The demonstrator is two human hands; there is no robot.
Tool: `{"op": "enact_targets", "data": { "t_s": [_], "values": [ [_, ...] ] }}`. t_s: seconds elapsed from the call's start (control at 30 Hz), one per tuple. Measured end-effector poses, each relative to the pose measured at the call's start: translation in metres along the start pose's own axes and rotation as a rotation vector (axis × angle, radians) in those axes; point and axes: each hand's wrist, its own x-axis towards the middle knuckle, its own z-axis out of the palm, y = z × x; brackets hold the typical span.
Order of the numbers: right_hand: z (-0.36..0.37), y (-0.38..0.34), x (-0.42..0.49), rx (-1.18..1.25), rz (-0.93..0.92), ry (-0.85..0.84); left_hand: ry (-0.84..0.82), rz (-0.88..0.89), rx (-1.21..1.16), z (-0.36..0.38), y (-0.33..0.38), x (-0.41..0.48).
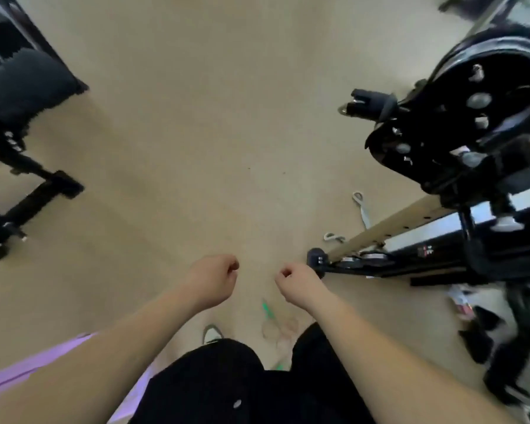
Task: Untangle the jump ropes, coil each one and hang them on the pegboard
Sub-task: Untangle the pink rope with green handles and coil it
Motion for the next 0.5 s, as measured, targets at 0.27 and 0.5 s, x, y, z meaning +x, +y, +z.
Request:
{"op": "enact_targets", "data": {
  "t_s": [0.27,0.5],
  "values": [
    [0.039,0.068,-0.055,0.363,0.2,0.286,-0.24,0.342,0.225,0.034,0.025,-0.003],
    [0.1,0.157,-0.116,0.636,0.335,0.413,-0.406,0.526,0.341,0.114,0.06,-0.032]
  ]
}}
